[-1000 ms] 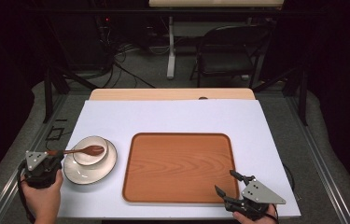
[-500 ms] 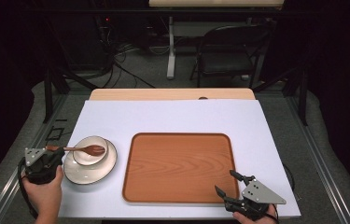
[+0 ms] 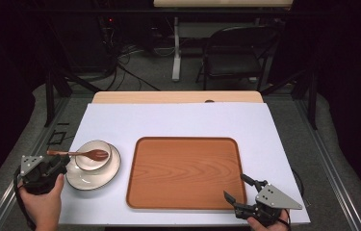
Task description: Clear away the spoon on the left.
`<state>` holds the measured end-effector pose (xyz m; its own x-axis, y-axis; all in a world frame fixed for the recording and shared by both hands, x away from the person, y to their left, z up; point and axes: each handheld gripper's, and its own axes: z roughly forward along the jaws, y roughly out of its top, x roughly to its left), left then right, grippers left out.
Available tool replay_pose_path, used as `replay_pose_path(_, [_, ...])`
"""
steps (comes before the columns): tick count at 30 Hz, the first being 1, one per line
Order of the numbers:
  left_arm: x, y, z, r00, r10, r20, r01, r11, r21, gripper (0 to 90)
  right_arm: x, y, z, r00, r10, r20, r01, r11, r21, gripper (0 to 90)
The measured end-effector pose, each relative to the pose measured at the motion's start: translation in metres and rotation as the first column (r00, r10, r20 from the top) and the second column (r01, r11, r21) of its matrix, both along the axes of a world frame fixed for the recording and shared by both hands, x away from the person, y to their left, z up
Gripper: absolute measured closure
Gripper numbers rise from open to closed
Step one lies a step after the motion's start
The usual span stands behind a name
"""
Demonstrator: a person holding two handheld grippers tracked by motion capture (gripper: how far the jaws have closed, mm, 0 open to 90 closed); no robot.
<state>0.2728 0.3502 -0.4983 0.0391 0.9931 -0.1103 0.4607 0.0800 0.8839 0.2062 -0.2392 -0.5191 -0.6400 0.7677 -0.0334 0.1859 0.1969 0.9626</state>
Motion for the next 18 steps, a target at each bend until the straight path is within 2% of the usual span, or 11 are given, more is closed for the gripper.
replay_pose_path(3, [-0.001,0.001,0.001,0.9996,-0.006,-0.028,0.006,0.9997,-0.024,52.7,-0.001,0.002,0.0,0.9999,0.016,0.002,-0.016,0.9997,-0.017,16.7])
replay_pose_path(9, [-0.002,0.005,-0.001,0.9973,0.017,-0.071,-0.022,0.9978,-0.062,41.1,-0.001,0.002,0.0,0.9999,0.004,0.011,-0.004,0.9998,-0.017,16.4])
replay_pose_path(10, [-0.002,0.005,-0.001,0.9973,0.017,-0.071,-0.022,0.9978,-0.062,40.1,-0.001,0.002,0.0,0.9999,0.0,0.013,0.0,0.9999,-0.015,16.3])
replay_pose_path(12, [-0.001,0.007,-0.005,0.9959,0.001,-0.091,-0.01,0.9957,-0.092,40.0,-0.001,0.001,-0.001,0.9998,-0.002,0.018,0.002,0.9999,-0.014,16.3])
replay_pose_path(15, [0.001,0.008,-0.008,0.9944,0.001,-0.106,-0.01,0.9963,-0.085,39.4,-0.001,0.003,-0.003,0.9989,-0.019,0.042,0.02,0.9996,-0.021,16.3])
replay_pose_path(18, [0.007,0.008,-0.014,0.9935,-0.018,-0.112,0.006,0.9937,-0.112,40.7,-0.001,0.003,-0.003,0.9987,-0.019,0.047,0.02,0.9995,-0.025,16.3])
